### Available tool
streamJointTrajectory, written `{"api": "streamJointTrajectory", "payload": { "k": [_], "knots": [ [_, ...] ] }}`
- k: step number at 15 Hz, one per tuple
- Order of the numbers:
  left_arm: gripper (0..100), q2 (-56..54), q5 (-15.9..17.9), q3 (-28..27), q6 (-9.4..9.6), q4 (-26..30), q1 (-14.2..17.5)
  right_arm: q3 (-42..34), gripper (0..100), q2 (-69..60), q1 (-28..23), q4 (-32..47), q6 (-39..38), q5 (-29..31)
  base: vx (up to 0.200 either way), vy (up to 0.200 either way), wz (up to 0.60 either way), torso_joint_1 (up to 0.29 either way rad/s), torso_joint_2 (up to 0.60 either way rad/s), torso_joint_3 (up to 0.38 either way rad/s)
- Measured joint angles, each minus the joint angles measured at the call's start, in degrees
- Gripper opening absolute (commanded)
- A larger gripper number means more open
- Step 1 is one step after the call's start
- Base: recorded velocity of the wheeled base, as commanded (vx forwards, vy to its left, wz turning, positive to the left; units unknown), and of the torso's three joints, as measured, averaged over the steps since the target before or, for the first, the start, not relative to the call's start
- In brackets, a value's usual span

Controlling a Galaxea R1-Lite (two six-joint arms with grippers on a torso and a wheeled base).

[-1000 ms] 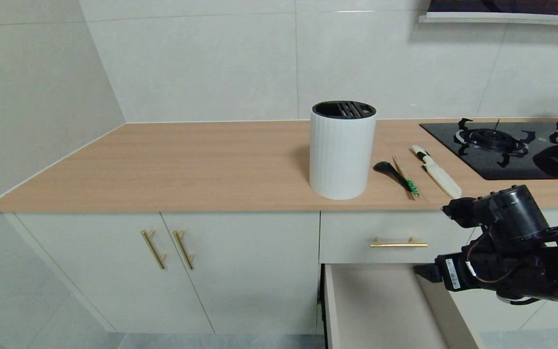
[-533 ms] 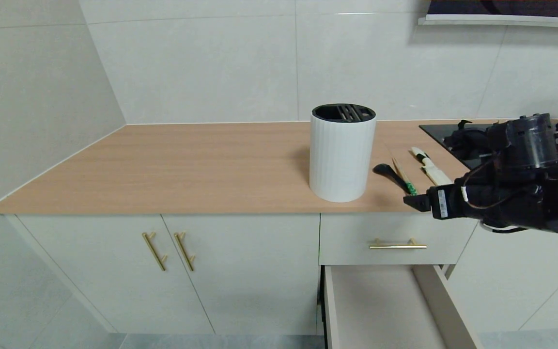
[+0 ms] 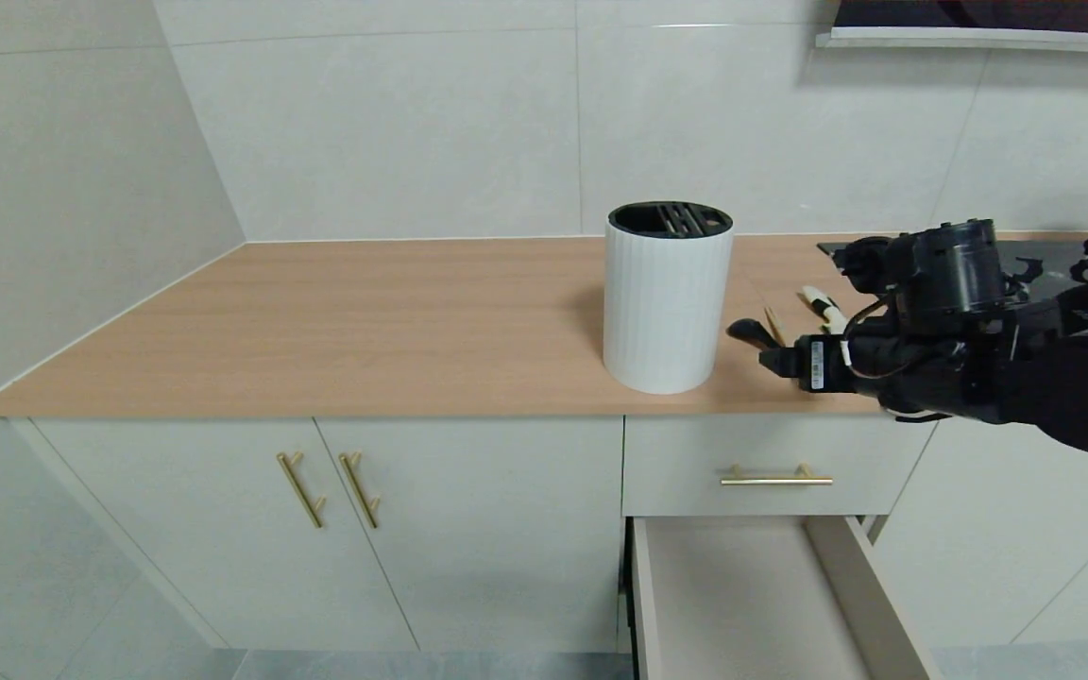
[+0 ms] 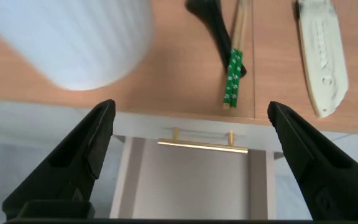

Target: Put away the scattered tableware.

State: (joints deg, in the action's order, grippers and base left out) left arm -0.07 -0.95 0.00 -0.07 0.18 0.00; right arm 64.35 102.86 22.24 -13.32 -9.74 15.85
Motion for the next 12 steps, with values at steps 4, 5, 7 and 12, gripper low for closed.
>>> {"api": "streamJointTrajectory", "payload": {
  "k": [4,5,7,12],
  "knots": [
    [100,0.0,0.0,0.0,0.0,0.0,0.0,3.75,100,6.23,-2.06,0.02,-1.61,3.72,0.0,0.0,0.0,0.0,0.0,0.0],
    [100,0.0,0.0,0.0,0.0,0.0,0.0,4.24,100,7.22,-2.56,0.0,-1.65,3.74,0.0,0.0,0.0,0.0,0.0,0.0],
    [100,0.0,0.0,0.0,0.0,0.0,0.0,5.11,100,9.23,-3.83,-0.39,-1.69,3.72,0.0,0.0,0.0,0.0,0.0,0.0],
    [100,0.0,0.0,0.0,0.0,0.0,-0.02,5.73,100,11.3,-4.83,-0.57,-2.0,3.66,0.0,0.0,0.0,0.0,0.0,0.0]
  ]
}}
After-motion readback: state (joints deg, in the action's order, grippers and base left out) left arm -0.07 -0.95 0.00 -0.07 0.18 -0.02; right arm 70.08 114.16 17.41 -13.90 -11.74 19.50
